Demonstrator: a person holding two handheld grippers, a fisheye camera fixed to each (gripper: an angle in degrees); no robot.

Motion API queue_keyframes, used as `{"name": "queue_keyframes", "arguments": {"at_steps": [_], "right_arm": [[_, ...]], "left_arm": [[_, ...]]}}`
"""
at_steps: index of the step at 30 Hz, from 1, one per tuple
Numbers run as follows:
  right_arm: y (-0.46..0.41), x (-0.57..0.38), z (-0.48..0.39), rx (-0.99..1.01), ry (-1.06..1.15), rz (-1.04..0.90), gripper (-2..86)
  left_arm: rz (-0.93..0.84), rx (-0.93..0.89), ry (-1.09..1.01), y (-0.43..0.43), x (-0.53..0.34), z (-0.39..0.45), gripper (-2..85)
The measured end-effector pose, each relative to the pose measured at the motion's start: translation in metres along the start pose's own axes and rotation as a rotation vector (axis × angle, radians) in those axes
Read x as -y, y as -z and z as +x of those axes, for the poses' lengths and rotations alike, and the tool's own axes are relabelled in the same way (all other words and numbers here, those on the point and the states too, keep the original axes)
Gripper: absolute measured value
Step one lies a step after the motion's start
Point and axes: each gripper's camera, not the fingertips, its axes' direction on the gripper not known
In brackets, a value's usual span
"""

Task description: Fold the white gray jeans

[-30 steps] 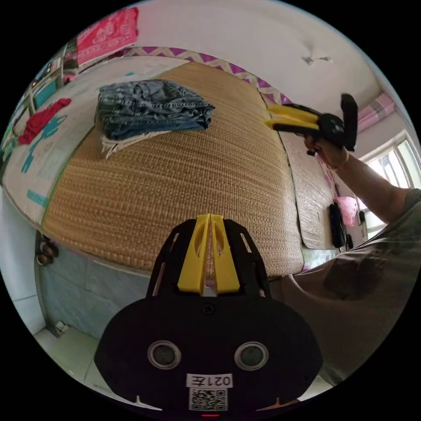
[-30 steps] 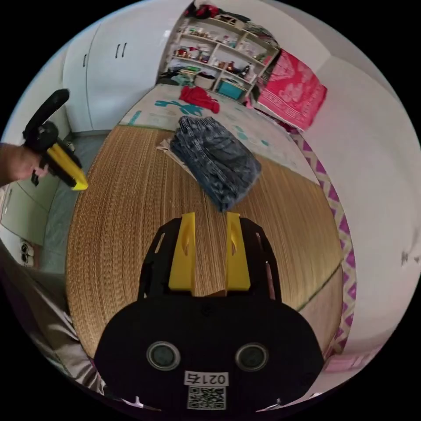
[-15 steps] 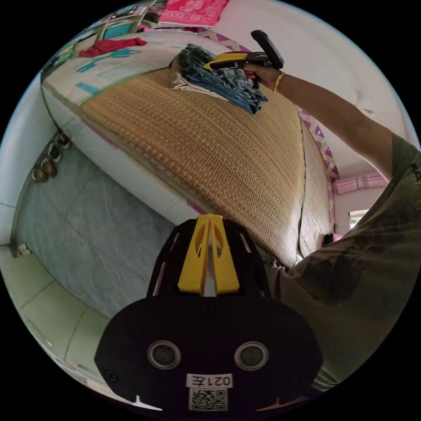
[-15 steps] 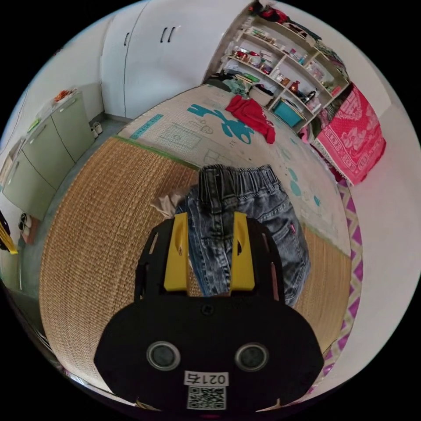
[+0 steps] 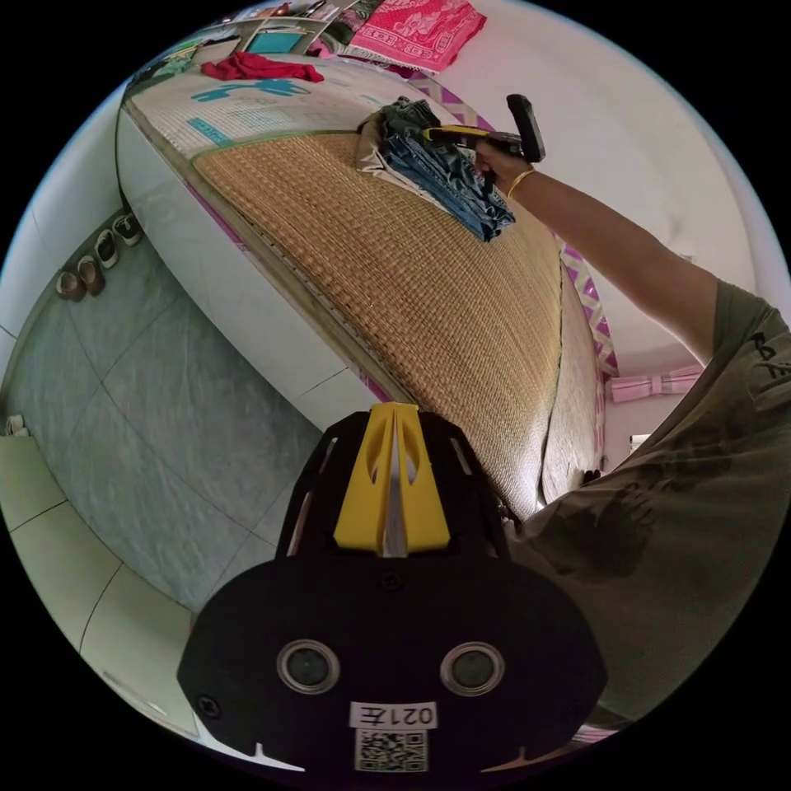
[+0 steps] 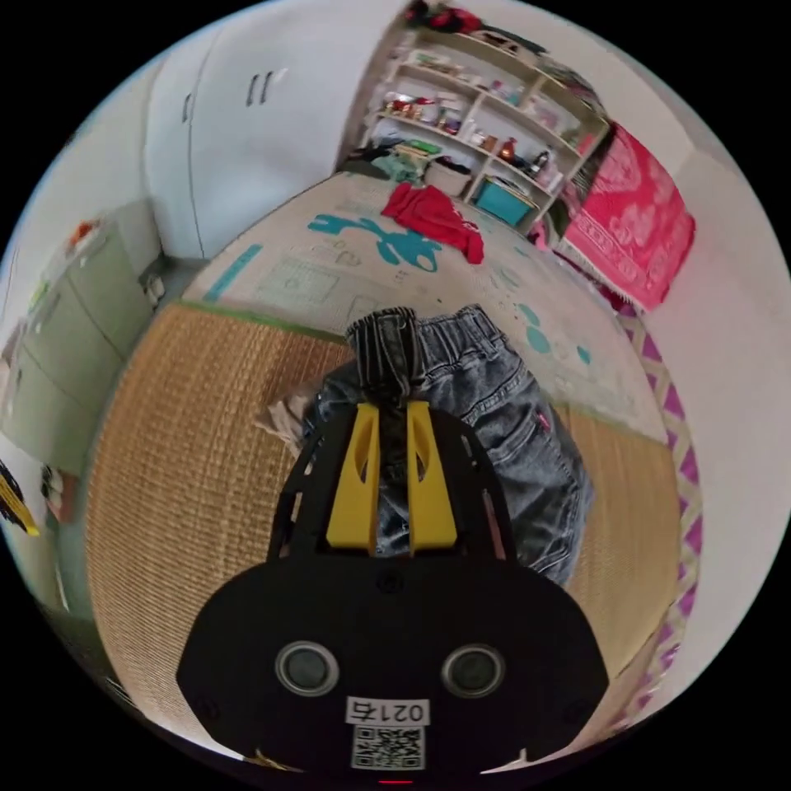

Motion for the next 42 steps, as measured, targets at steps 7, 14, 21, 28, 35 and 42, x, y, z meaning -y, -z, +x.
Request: {"name": "queue_keyframes", "arguments": {"at_steps": [7, 14, 21, 28, 35, 42], "right_arm": [[0.109, -0.086, 0.156, 0.299, -0.468, 0.243, 4.9], [0.254, -0.247, 0.227, 0.209, -0.551, 0.379, 4.8], [0.308, -0.381, 0.153, -0.059, -0.455, 0.144, 4.9], [0.091, -0.544, -0.012, -0.125, -0.611, -0.377, 6.1], [0.055, -0.577, -0.09, -0.207, -0.57, -0.209, 8.7], [-0.113, -0.585, -0.145, -0.2, -0.359, -0.291, 13.4]], "left_arm": [[0.014, 0.01, -0.037, -0.007, 0.013, -0.015, -1.0], [0.019, -0.058, -0.156, -0.038, 0.072, 0.015, -1.0], [-0.062, -0.161, -0.347, -0.114, 0.145, 0.094, -1.0], [-0.143, -0.221, -0.488, -0.181, 0.18, 0.181, -1.0], [-0.224, -0.225, -0.526, -0.224, 0.186, 0.229, -1.0], [-0.246, -0.211, -0.528, -0.252, 0.189, 0.267, -1.0]]}}
